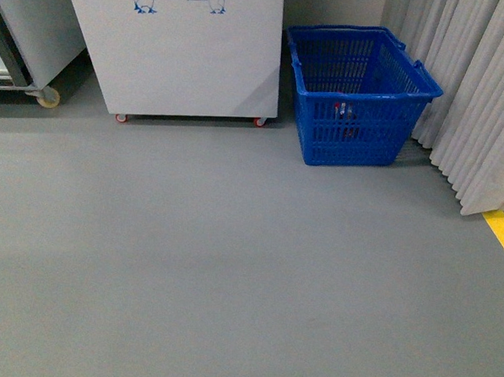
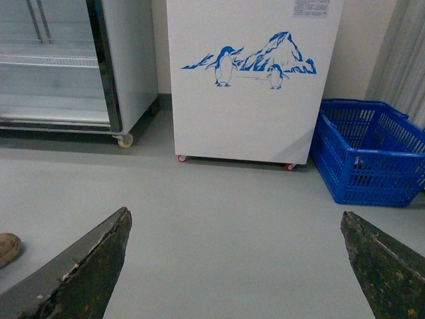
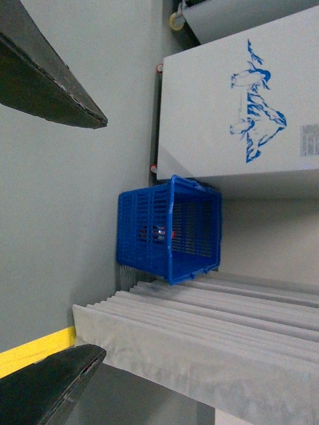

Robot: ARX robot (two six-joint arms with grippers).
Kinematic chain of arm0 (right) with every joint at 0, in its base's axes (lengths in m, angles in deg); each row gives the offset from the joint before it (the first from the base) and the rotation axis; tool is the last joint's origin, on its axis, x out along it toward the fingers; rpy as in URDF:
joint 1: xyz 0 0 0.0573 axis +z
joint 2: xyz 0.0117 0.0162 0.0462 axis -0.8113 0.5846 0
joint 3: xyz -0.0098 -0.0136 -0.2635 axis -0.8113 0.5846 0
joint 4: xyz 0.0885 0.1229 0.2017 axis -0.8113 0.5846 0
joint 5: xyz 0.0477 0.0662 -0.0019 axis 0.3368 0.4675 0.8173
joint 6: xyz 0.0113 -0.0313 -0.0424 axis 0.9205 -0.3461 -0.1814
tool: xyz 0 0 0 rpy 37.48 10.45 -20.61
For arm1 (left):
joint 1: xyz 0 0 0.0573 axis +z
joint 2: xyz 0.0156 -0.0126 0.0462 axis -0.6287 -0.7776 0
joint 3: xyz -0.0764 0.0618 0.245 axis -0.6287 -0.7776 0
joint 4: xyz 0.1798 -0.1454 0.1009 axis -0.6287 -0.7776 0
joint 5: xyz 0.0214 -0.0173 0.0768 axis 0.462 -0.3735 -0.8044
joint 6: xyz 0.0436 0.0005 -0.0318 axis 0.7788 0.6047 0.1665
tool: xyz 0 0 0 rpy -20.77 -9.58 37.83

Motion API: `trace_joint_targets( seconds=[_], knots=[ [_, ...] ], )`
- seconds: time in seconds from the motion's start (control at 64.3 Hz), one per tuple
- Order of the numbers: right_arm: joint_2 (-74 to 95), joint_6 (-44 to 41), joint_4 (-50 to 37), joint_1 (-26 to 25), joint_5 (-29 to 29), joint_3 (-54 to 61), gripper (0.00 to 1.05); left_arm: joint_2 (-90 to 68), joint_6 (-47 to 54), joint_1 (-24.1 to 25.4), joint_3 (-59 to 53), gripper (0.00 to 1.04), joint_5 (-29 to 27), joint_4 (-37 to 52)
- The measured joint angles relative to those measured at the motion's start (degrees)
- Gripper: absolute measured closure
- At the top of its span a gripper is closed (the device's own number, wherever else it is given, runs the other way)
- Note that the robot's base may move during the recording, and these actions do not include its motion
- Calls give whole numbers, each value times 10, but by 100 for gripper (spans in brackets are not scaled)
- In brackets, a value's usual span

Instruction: Put drink in fridge

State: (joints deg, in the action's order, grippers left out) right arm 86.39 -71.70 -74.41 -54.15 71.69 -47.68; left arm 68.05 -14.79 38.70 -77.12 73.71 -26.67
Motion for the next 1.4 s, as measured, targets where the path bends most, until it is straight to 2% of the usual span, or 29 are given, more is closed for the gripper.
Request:
trace_joint_targets(
  seconds=[1.399],
  knots=[
    [0, 0, 0, 0, 0, 0, 7, 0, 0, 0, 0, 8, 0, 0]
  ],
)
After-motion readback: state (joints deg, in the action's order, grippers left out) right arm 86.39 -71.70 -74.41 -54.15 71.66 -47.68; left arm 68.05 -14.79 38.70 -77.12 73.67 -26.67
